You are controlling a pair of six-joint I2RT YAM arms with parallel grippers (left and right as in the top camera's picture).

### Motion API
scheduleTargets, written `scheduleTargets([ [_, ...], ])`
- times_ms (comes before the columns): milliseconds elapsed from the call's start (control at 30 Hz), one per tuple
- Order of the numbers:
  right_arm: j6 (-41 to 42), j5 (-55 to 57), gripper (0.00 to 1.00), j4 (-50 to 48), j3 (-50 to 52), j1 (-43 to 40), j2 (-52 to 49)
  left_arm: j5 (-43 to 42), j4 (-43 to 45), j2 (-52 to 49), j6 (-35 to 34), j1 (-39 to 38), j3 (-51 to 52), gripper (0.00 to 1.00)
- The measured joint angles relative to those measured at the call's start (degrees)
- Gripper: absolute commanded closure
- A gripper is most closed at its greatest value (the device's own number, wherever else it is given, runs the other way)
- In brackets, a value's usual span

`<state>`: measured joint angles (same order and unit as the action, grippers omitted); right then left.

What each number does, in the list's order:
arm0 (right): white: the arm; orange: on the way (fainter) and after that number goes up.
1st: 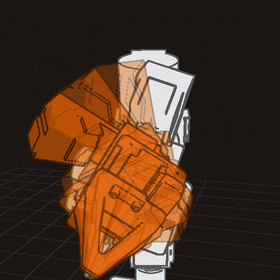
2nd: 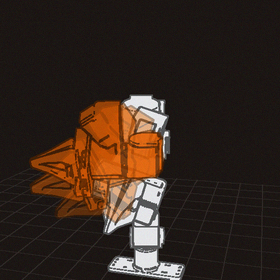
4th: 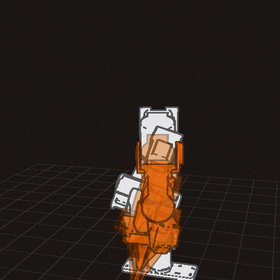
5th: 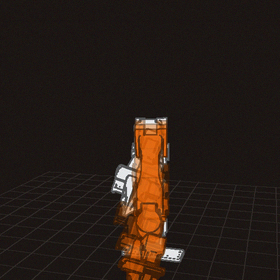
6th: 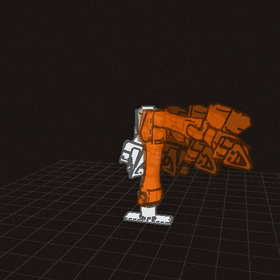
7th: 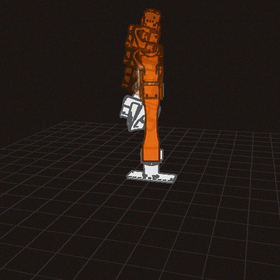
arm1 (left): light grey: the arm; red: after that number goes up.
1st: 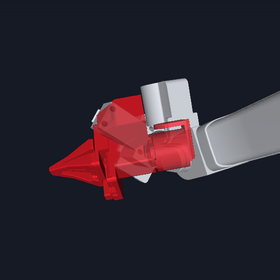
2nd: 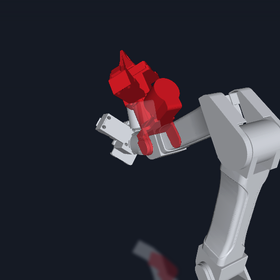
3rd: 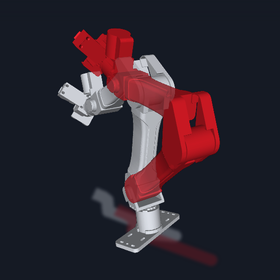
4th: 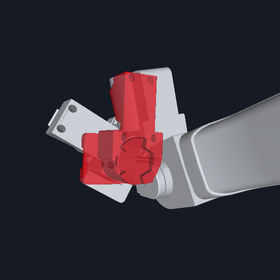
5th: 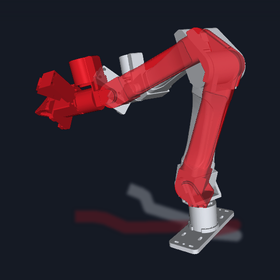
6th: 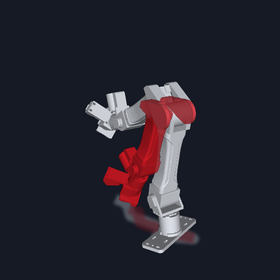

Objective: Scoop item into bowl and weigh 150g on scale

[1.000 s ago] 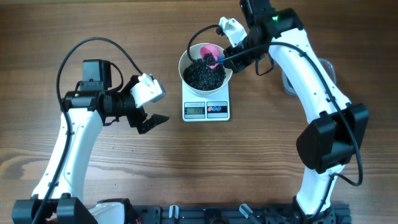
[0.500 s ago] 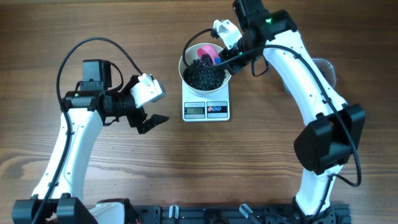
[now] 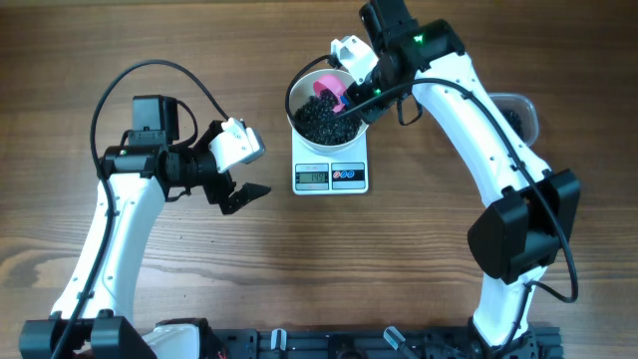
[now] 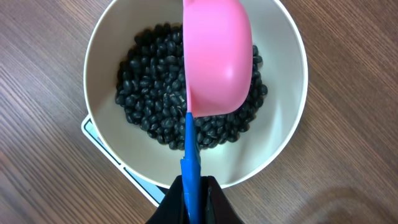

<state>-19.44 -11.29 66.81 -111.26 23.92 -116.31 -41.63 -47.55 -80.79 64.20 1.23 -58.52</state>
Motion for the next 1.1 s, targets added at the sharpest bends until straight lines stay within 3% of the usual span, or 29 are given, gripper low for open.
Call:
scheduleTargets([
  [433, 1.0, -14.5, 0.96, 0.0, 0.0, -6.7, 0.3, 0.0, 0.0, 0.0, 0.0, 0.0, 0.0, 0.00],
  [1100, 2.9, -21.5, 0.96, 0.0, 0.0, -7.6, 3.1, 0.0, 0.0, 0.0, 0.0, 0.0, 0.0, 0.00],
])
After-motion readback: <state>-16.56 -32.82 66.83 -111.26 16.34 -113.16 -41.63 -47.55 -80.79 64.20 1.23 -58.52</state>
